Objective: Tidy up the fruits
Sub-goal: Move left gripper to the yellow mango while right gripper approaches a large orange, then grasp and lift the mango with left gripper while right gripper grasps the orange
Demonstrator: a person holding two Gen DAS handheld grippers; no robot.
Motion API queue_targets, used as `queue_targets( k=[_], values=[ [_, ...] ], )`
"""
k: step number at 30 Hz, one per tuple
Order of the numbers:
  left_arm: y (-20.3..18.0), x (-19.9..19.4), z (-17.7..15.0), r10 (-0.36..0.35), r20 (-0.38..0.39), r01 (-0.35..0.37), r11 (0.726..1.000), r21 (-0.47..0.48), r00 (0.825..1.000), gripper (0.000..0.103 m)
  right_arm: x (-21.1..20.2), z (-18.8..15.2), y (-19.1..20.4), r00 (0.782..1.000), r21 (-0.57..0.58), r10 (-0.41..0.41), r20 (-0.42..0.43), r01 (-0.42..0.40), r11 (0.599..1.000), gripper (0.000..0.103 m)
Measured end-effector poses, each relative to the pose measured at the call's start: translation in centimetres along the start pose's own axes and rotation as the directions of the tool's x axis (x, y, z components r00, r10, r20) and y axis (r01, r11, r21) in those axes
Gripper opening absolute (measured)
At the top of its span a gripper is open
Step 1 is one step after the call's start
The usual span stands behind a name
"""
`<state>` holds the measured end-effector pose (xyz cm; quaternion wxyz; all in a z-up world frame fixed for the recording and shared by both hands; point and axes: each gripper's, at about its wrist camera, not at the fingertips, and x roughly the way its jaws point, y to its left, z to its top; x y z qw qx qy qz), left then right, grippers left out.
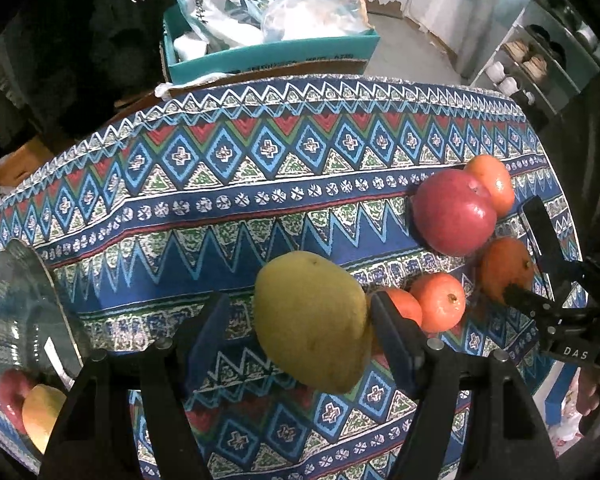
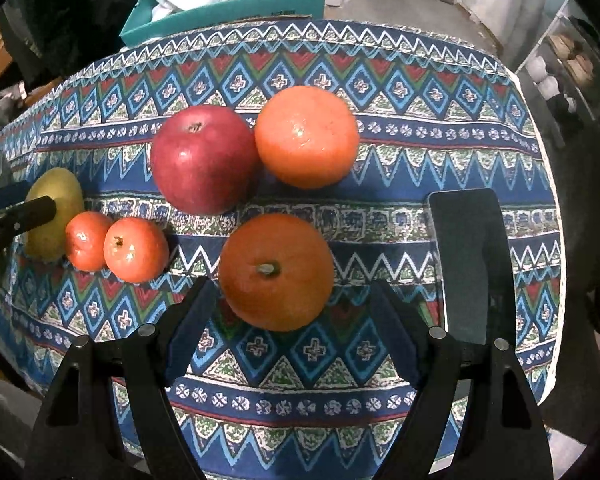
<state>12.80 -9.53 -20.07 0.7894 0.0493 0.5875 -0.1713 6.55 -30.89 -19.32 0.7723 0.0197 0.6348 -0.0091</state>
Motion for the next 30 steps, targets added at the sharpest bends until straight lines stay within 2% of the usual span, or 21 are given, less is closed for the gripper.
queue_targets(
  k=[9,14,25,30],
  values=[
    [0.0,1.7,0.3,-0.027,-0.028,0.026,0.999,-0.023,0.999,0.074,1.6,0.0,-0.7,0.999,0.011,0.031,-0.016,-0.031,0.999,0.075],
    [0.4,2.0,0.3,-0.073,-0.034,0.072,0.996,-0.049,0.997,0.067,2.9,0.4,-0.4,0.999,0.008,0.046,-0.029,-0.046,0.999,0.067],
    [0.2,1.2,-0.9,-0.062,0.003,0.062,0.998,0.005,0.998,0.066,2.9,0.5,0.9,1.0,-0.021,0.008,-0.017,-0.009,1.0,0.065],
    [0.2,0.3,-1.3,-0.029,0.031,0.028,0.999,0.02,0.999,0.066,2.1,0.0,1.2,1.0,-0.032,0.003,0.011,-0.003,0.999,0.064]
  ],
)
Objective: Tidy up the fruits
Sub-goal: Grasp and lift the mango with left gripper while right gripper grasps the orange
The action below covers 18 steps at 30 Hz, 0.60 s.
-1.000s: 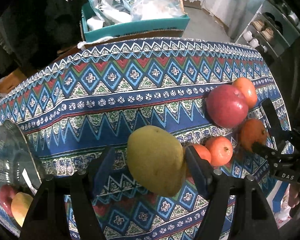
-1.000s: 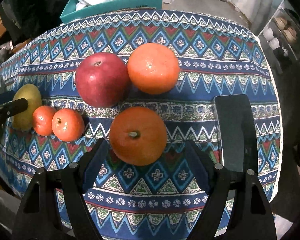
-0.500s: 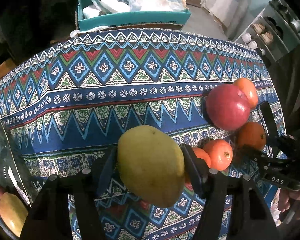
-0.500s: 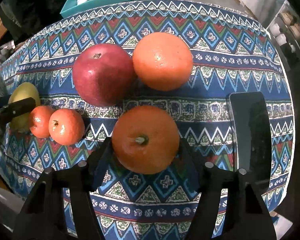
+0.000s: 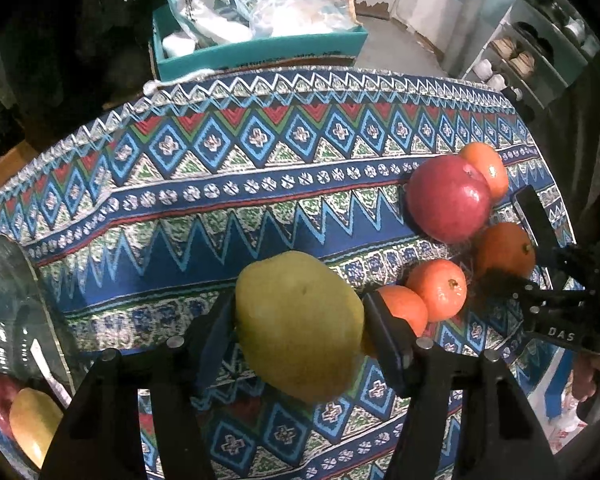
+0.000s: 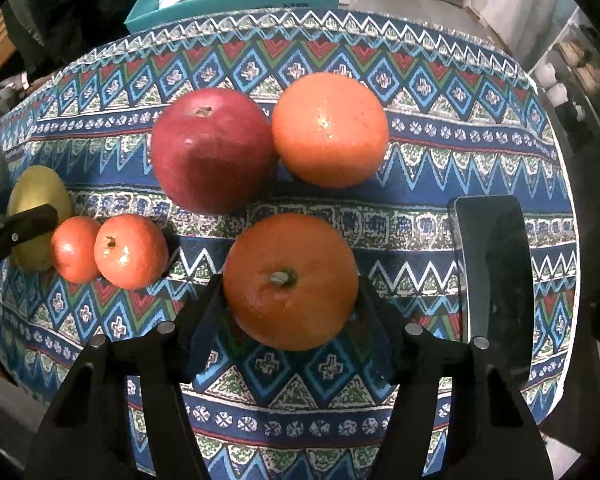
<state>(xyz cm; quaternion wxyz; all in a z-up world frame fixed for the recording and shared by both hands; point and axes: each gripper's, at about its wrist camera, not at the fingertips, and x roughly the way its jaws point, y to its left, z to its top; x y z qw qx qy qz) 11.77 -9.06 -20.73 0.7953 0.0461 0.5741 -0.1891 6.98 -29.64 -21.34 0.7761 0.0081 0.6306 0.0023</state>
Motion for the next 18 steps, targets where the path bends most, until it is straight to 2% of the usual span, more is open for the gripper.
queue_targets(
  k=[13,18],
  values=[
    [0.1,-3.4,-0.8,0.044,0.056,-0.045,0.999,0.012,0.997,0.064,-4.4,0.1,1.2,0.994,0.007,0.008,0.107,-0.009,1.0,0.064],
    [-0.7,-5.3,-1.1,0.055,0.095,-0.059,0.997,0.039,0.994,0.064,-6.0,0.1,0.3,0.99,0.013,0.005,0.138,-0.007,1.0,0.064]
  ],
)
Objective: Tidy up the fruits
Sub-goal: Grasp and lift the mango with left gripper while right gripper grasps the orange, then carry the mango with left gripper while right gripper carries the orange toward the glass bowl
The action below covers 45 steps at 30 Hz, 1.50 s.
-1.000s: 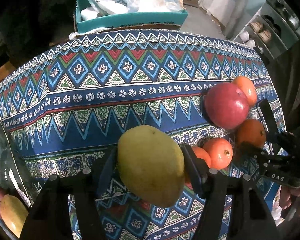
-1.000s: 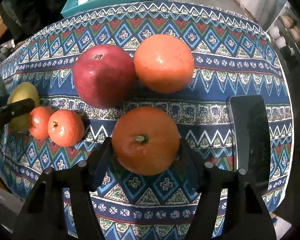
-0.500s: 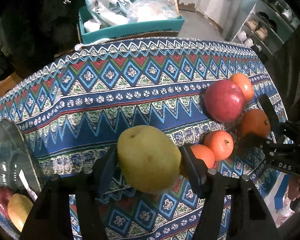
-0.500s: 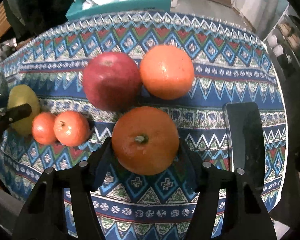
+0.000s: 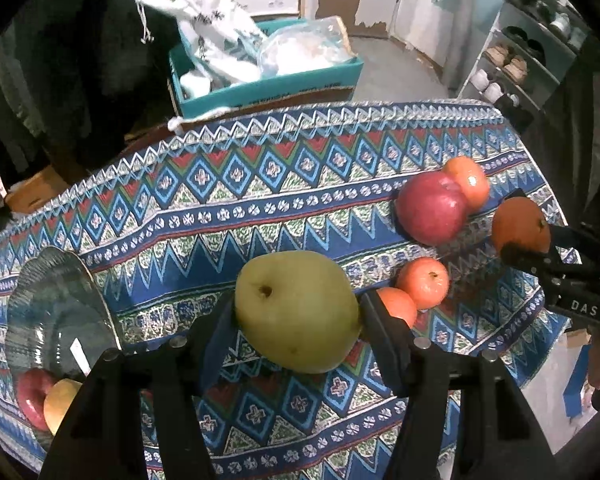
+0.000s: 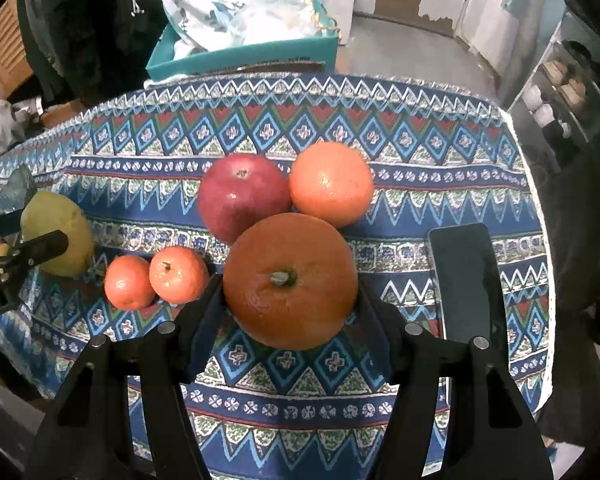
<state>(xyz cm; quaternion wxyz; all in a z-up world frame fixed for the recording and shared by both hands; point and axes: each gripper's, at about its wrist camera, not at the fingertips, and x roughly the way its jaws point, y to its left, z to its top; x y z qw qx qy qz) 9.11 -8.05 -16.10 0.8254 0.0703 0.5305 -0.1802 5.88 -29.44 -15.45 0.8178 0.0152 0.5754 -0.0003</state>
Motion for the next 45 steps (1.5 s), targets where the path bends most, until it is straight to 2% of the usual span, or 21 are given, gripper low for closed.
queue_targets(
  k=[11,26,38,45],
  values=[
    [-0.9,-4.8,0.6,-0.019,0.089,0.018,1.0,0.013,0.996,0.064,-4.2,0.2,0.9,0.995,-0.01,0.0,0.096,0.001,1.0,0.064],
    [0.1,-10.7,0.8,-0.021,0.209,0.02,1.0,0.006,0.978,0.064,-9.5,1.5,2.8,0.976,-0.035,0.037,0.214,-0.03,0.999,0.064],
    [1.5,-13.1,0.7,-0.025,0.251,0.028,1.0,-0.008,0.968,0.064,-12.7,2.5,5.7,0.956,-0.086,0.091,0.28,-0.07,0.994,0.064],
    [2.7,-13.9,0.2,0.006,0.27,0.001,1.0,-0.025,0.963,0.064,-13.5,3.4,7.8,0.947,-0.112,0.124,0.297,-0.095,0.989,0.064]
  ],
)
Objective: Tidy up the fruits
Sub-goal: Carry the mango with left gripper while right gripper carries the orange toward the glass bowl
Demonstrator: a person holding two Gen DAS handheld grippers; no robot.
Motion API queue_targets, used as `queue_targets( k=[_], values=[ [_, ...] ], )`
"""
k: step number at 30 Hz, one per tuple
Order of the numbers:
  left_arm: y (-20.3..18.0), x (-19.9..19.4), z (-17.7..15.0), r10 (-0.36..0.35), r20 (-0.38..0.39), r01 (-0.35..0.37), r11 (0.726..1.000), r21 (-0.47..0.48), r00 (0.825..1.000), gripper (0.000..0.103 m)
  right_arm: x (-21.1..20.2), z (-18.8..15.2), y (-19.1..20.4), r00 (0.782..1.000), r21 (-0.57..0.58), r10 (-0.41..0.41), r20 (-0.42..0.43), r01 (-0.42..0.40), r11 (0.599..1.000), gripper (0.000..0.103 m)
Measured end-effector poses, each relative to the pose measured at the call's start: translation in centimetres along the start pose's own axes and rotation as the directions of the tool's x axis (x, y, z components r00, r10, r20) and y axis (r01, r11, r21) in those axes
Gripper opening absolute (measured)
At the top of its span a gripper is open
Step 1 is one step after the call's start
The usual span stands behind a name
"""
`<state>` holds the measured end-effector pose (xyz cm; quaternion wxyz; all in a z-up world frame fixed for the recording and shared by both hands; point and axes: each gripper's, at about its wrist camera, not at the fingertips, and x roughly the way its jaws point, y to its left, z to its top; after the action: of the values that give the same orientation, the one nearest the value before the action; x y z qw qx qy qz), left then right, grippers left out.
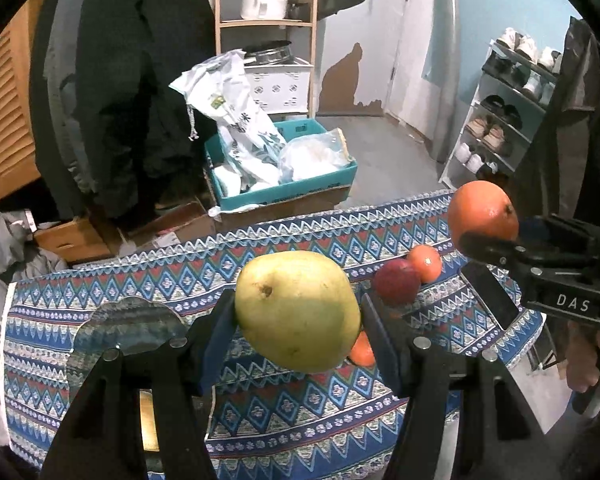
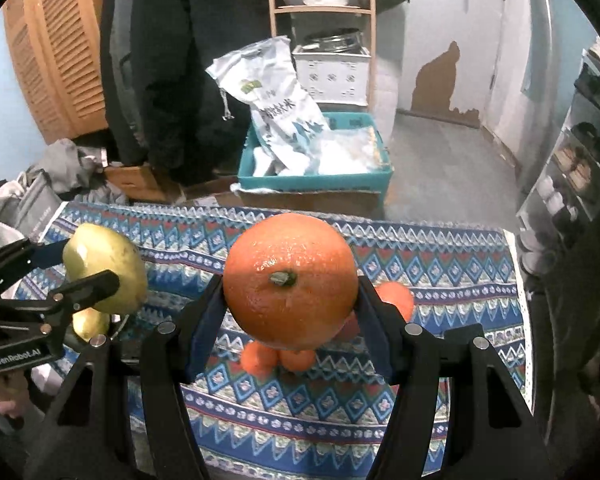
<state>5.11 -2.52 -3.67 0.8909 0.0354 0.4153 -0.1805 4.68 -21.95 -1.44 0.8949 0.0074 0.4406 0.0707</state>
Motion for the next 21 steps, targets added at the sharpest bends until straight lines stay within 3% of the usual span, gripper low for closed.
queue_targets(
  k=[21],
  values=[
    [7.3,-1.3,-1.4,0.072,0.002,-0.072,0.991,-0.114,0.997,0.064,2.5,3.3,7.1,0.996,-0.073,0.093,-0.012,-0.094,0.993,0.064]
  ],
)
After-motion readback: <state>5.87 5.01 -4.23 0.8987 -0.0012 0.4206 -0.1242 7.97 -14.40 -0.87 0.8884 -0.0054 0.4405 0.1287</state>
